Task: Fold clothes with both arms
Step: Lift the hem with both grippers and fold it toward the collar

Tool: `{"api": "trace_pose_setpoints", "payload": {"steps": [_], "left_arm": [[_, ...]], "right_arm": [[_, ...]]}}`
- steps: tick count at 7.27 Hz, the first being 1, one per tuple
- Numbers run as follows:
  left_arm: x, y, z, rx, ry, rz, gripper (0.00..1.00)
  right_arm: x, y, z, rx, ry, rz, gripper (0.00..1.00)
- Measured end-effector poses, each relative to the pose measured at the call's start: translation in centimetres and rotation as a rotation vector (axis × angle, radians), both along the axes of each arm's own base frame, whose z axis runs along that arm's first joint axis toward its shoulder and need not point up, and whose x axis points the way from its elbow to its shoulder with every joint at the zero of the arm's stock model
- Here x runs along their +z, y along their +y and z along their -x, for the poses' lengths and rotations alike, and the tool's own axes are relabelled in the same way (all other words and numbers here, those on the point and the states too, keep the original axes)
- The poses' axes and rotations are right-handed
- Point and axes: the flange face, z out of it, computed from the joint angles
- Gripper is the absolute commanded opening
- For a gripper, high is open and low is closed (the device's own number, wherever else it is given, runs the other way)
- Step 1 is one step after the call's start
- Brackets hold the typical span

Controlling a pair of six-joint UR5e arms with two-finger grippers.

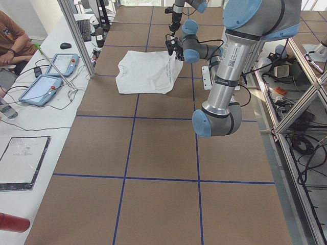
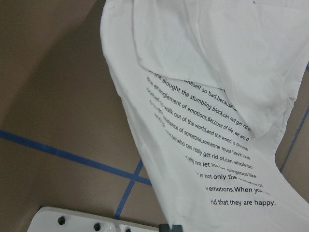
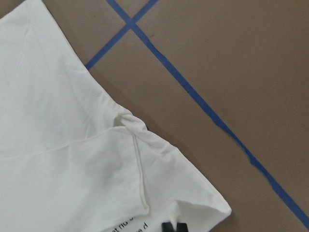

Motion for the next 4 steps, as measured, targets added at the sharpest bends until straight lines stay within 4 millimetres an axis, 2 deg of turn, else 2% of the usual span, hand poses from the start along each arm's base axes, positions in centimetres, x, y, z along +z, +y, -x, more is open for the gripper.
{"api": "trace_pose_setpoints", "payload": {"steps": [1, 2, 4], "left_arm": [[0.9, -3.5, -1.2, -0.042, -0.037, -0.026, 0.0], [2.7, -7.2, -2.3, -0.089, -0.054, -0.037, 0.0], [5.8, -13.9, -2.9, -0.166, -0.076, -0.055, 0.0]], "right_arm": [[-0.7, -3.8, 1.2, -0.002, 0.05, -0.02, 0.0], [-0.8, -7.9, 2.0, 0.002, 0.095, -0.039, 0.0], [-0.6, -16.7, 2.7, 0.033, 0.166, -0.049, 0.0]]}}
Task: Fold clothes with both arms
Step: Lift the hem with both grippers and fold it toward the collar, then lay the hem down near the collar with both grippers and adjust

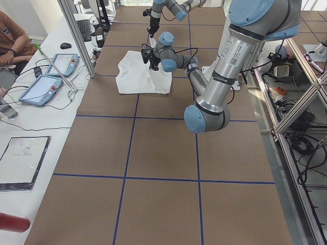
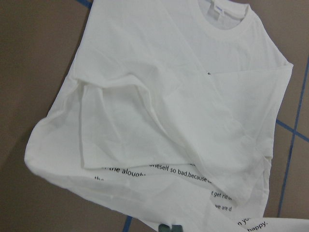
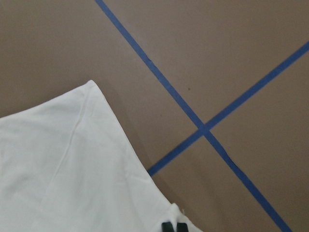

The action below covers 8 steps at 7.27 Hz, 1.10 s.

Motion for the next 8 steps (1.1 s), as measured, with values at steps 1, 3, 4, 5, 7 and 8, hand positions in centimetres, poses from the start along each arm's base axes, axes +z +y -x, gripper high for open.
{"api": "trace_pose_setpoints", "payload": {"steps": [1, 3, 4, 5, 7, 8], "left_arm": [[1.0, -2.5, -0.6, -0.026, -0.01, -0.004, 0.0], [3.3, -5.9, -2.3, -0.065, -0.01, -0.021, 0.0], [4.3, -7.2, -3.2, -0.081, -0.015, -0.025, 0.0], [5.2, -8.4, -4.2, -0.096, -0.022, -0.026, 0.0], [6.6, -9.8, -5.0, -0.12, -0.031, -0.031, 0.0], [6.7, -10.3, -4.6, -0.129, -0.036, -0.036, 0.0]], "right_arm": [[0.1, -3.8, 0.5, 0.01, 0.027, 0.007, 0.0], [0.3, -9.4, 2.5, 0.002, 0.076, 0.028, 0.0], [0.6, -11.5, 3.7, -0.005, 0.094, 0.038, 0.0], [1.6, -13.3, 4.9, -0.012, 0.103, 0.039, 0.0], [3.7, -15.4, 6.3, -0.031, 0.123, 0.041, 0.0], [4.2, -15.8, 6.7, -0.038, 0.131, 0.045, 0.0]]}}
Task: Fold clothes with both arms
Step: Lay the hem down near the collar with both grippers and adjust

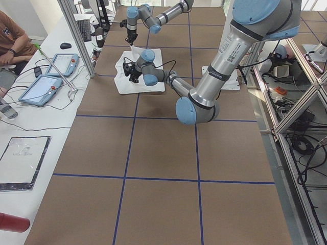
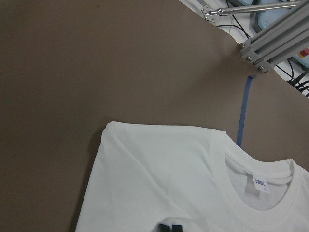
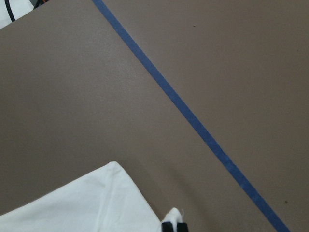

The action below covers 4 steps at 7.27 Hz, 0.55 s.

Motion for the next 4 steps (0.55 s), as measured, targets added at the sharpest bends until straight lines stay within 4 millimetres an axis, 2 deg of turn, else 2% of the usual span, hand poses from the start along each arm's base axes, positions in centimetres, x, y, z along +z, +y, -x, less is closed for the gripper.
{"api": "trace_pose_setpoints", "payload": {"steps": [3, 4], "left_arm": [[0.9, -1.9, 3.5, -0.044, -0.01, -0.001, 0.0], [1.5, -2.1, 4.0, -0.05, -0.015, 0.004, 0.0]], "right_arm": [[-0.6, -0.6, 0.5, -0.002, 0.0, -0.003, 0.0], [-0.6, -0.6, 0.5, -0.002, 0.001, -0.002, 0.0]]}}
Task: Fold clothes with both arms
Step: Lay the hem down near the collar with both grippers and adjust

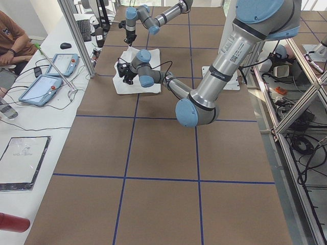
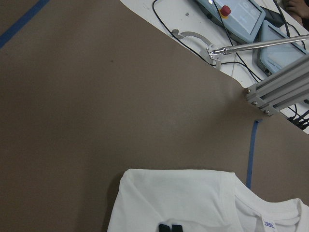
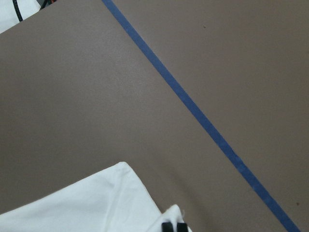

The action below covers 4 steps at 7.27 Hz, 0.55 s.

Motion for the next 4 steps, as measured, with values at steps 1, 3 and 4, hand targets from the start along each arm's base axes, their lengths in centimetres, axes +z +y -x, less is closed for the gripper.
{"api": "trace_pose_setpoints", "payload": {"steps": [1, 3, 4], "left_arm": [[0.41, -0.02, 0.09, -0.002, -0.004, 0.005, 0.0], [1.03, -0.11, 0.01, -0.004, -0.013, 0.011, 0.25], [1.12, -0.12, 0.0, -0.004, -0.015, 0.012, 0.33]], "right_arm": [[0.1, -0.16, 0.19, 0.0, 0.004, 0.004, 0.0], [0.13, -0.61, 0.66, 0.001, 0.013, 0.011, 0.39], [-0.39, -0.83, 0.83, 0.003, 0.011, 0.009, 0.48]]}}
